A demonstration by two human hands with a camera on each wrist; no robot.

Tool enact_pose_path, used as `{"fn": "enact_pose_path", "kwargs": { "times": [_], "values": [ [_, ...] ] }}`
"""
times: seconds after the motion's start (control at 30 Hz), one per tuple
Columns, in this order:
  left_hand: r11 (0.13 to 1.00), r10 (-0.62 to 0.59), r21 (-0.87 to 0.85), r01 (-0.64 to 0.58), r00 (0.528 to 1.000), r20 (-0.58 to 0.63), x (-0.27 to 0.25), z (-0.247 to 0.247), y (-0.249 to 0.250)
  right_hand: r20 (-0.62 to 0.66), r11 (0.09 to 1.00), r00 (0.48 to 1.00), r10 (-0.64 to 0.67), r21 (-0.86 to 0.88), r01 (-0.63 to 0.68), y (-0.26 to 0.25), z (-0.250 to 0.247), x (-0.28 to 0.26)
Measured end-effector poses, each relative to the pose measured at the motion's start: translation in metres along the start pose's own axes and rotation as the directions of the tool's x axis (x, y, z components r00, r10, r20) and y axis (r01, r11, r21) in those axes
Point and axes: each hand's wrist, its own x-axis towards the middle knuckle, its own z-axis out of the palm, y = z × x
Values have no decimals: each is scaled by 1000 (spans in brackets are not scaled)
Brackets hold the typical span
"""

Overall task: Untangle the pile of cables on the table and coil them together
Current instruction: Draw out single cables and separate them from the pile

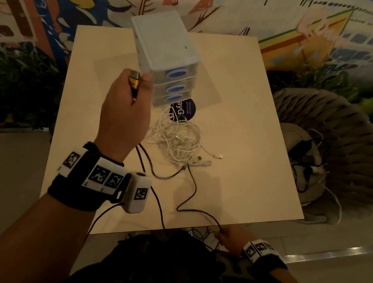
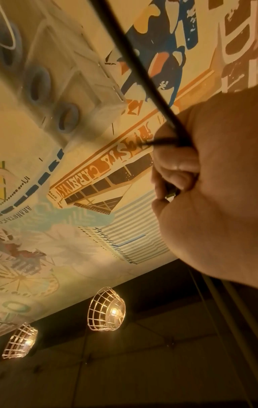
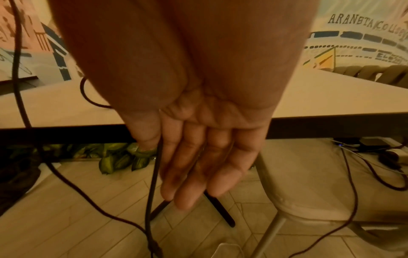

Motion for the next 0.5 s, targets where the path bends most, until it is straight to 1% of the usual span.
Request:
{"fn": "enact_pose_path", "kwargs": {
  "times": [0.03, 0.1, 0.17, 0.2, 0.23, 0.27, 0.3, 0.33, 0.37, 0.4, 0.43, 0.47, 0.5],
  "values": [
    [990, -31, -137, 34, 999, 24, 0, 0, 4, 13, 1000, 1000, 9, -26, -8, 3, -1, 0],
    [911, -82, -393, 127, 988, 129, -1, -1, 13, 24, 998, 999, 30, -47, -28, 6, -12, -7],
    [845, -63, -506, 174, 971, 229, -4, 2, 22, -12, 999, 1000, 11, -37, -11, 5, -40, -22],
    [828, -34, -531, 180, 961, 273, -7, 4, 27, -71, 1000, 997, -26, -7, 25, 2, -59, -33],
    [817, -4, -547, 182, 950, 311, -10, 6, 31, -160, 996, 985, -66, 51, 75, -4, -80, -46],
    [810, 22, -556, 185, 939, 344, -12, 10, 35, -273, 980, 956, -108, 132, 148, -12, -103, -63],
    [806, 43, -560, 190, 925, 377, -15, 14, 38, -402, 943, 903, -150, 218, 253, -23, -126, -79],
    [804, 66, -562, 194, 910, 409, -17, 17, 41, -521, 876, 831, -194, 290, 386, -37, -147, -95],
    [803, 99, -565, 190, 892, 440, -20, 22, 45, -614, 787, 750, -247, 325, 525, -51, -167, -111],
    [801, 136, -571, 179, 875, 465, -24, 28, 49, -679, 703, 664, -313, 304, 642, -65, -185, -124],
    [802, 169, -575, 160, 863, 476, -26, 33, 55, -709, 640, 586, -393, 246, 728, -80, -201, -135],
    [814, 194, -566, 130, 858, 476, -29, 37, 61, -707, 590, 524, -475, 186, 786, -94, -212, -139],
    [830, 210, -550, 94, 861, 464, -30, 40, 66, -685, 536, 488, -541, 165, 828, -109, -219, -138]
  ]
}}
